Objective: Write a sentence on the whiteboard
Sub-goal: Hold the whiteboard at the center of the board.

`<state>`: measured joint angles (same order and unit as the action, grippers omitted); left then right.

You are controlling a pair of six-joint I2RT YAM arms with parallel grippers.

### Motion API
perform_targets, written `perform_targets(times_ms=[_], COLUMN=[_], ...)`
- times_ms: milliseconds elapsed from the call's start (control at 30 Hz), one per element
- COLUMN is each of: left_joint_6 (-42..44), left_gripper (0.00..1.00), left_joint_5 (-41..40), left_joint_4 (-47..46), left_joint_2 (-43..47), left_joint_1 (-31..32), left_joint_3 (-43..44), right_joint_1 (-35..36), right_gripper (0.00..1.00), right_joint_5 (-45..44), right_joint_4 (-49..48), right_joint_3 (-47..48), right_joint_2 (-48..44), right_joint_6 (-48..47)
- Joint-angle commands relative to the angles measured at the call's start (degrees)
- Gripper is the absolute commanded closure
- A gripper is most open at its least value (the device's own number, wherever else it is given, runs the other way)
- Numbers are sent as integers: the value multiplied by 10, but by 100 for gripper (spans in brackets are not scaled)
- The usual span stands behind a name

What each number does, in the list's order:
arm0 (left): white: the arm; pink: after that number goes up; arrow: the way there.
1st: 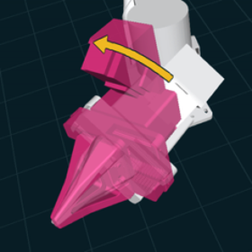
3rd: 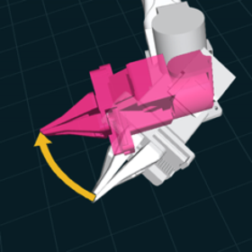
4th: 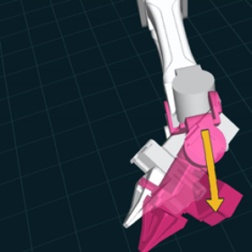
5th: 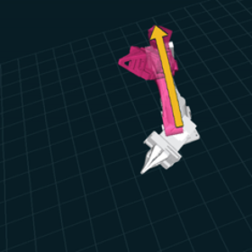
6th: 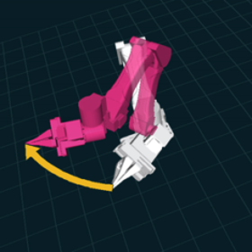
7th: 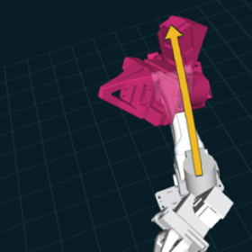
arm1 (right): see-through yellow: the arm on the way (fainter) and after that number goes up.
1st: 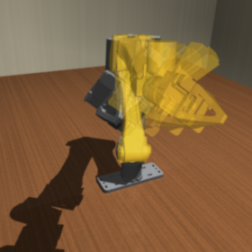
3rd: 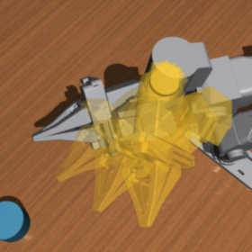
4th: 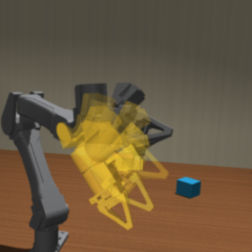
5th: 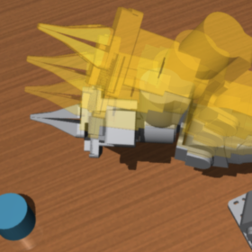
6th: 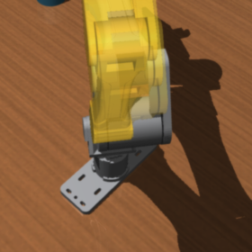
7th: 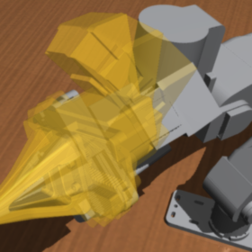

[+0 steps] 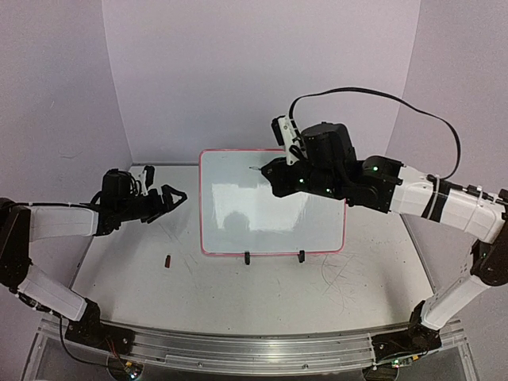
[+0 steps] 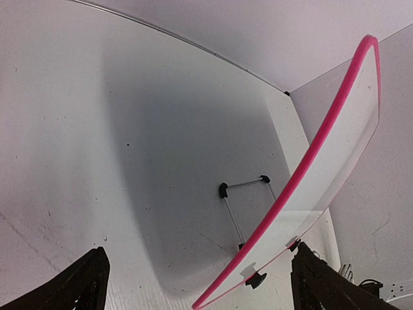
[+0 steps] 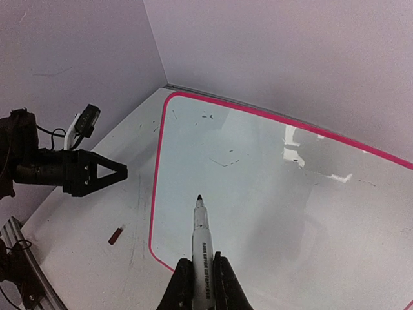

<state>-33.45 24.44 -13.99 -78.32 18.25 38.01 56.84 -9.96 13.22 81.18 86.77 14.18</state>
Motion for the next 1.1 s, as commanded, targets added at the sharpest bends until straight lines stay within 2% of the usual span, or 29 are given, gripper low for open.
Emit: perform_targets(times_ms=[0,67,333,500,667,767,1067], left_joint_6=[10,17,33,55,74,74,39], left_gripper=[1,1,1,12,10,10,21], left_joint_5=[71,80,116,118,122,142,231], left_joint_4=[-81,-90,-140,-145,-152,-172,-263], left_joint_2=[-4,-7,-56,-78,-94,-110,-156], left_joint_1=[-14,-19,-24,-24,-24,-24,-23], left_joint_3=[4,4,16,30,38,42,48], right_joint_1=[25,30,41,41,41,41,47], right_gripper=[100,100,100,100,100,100,100], right_joint_5=[-26,-18,-75,-58,-59,-93,-95], right_joint_4=[16,5,-6,-14,-18,-16,-3], right_joint_3=[57,58,88,86,93,107,144], right_joint_2=[32,35,59,58,61,70,106], right_joint_6=[-14,-30,-36,-40,-46,-31,-37])
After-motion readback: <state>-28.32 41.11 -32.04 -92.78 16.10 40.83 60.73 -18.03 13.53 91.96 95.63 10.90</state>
